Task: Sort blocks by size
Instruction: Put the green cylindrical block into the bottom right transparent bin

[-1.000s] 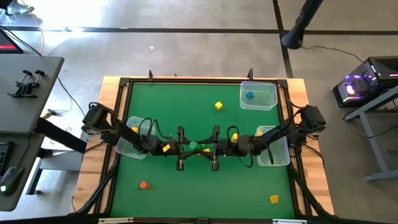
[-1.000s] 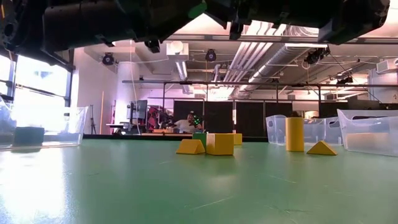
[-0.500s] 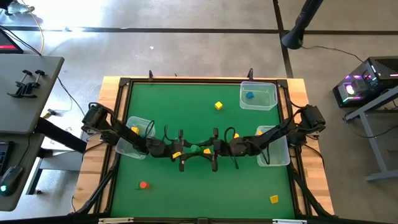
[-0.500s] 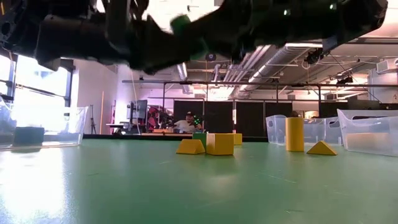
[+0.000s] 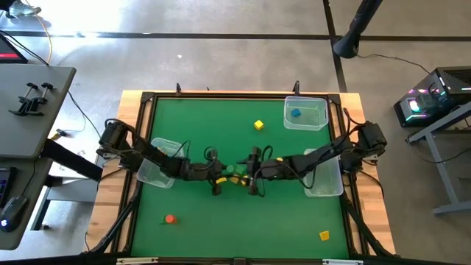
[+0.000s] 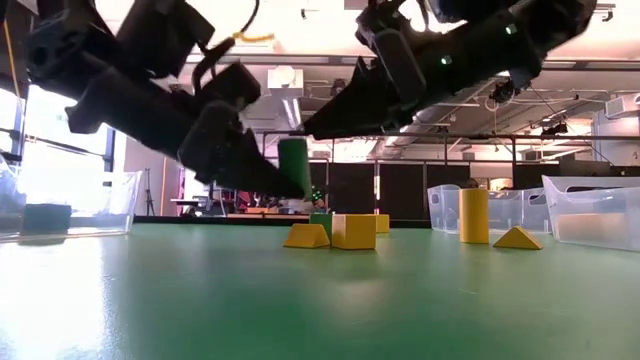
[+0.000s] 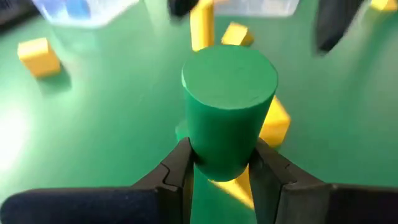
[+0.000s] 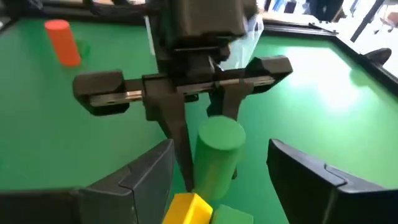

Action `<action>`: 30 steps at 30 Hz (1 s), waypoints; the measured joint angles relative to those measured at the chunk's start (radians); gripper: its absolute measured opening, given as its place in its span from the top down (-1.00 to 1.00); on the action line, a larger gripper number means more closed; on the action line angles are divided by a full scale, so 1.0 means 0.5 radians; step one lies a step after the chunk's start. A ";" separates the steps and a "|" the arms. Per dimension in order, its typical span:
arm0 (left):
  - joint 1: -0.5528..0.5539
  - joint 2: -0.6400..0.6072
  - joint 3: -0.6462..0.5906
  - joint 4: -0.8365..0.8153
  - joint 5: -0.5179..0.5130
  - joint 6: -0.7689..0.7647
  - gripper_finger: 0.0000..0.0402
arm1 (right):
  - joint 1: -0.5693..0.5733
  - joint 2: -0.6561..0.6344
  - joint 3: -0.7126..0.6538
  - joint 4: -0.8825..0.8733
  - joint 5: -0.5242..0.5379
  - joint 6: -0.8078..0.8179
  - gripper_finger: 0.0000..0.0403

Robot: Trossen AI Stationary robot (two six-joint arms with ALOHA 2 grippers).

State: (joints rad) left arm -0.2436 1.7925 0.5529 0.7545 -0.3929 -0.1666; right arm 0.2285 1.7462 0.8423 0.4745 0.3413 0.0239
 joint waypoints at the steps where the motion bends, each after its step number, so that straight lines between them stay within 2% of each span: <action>1: 0.008 0.000 0.000 -0.032 0.011 -0.031 0.58 | 0.000 0.000 0.038 -0.075 0.005 -0.002 -0.23; 6: 0.031 0.001 0.071 -0.233 0.037 -0.079 0.58 | -0.008 0.019 0.237 -0.419 0.110 0.065 -0.23; 11: 0.029 0.001 0.234 -0.588 0.039 -0.047 0.58 | -0.045 0.119 0.355 -0.510 -0.034 0.091 -0.23; 15: 0.029 0.001 0.322 -0.756 0.037 -0.029 0.57 | -0.055 0.178 0.385 -0.524 -0.038 0.008 -0.23; 25: 0.028 0.001 0.342 -0.781 0.025 -0.009 0.55 | -0.056 0.203 0.385 -0.618 -0.047 0.167 -0.23; 30: 0.028 0.001 0.342 -0.775 0.022 -0.009 0.55 | -0.056 0.202 0.383 -0.619 -0.075 0.220 -0.15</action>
State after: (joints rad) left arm -0.2295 1.7927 0.7238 0.3668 -0.3817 -0.1711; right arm 0.2005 1.8473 1.0336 0.1650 0.3037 0.1341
